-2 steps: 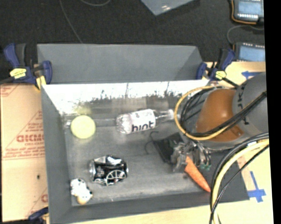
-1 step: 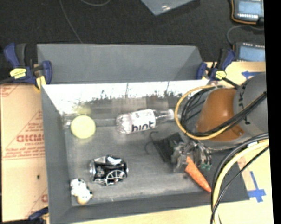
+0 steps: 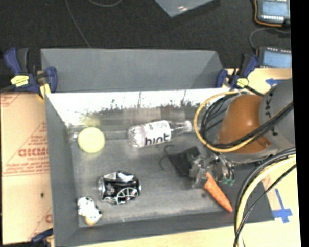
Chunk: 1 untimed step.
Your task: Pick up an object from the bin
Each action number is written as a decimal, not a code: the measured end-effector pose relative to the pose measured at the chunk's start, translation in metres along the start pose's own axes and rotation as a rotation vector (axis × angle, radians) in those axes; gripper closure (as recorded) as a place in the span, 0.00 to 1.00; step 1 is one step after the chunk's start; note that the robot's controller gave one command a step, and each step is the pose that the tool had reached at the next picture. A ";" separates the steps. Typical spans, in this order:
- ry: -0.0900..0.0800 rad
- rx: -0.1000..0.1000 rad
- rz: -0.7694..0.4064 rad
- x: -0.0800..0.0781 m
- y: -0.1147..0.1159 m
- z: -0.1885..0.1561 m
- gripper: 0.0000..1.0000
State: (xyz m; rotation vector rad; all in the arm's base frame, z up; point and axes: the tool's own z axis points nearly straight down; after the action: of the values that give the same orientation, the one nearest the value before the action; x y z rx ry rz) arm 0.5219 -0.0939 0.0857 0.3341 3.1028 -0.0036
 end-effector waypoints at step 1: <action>0.004 0.000 0.000 0.001 0.000 -0.010 1.00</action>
Offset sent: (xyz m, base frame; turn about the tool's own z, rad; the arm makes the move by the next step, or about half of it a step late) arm -0.0002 0.0000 0.0070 0.0000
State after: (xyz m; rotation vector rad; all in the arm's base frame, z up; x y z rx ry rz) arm 0.5210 -0.0939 0.0961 0.3342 3.1073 -0.0034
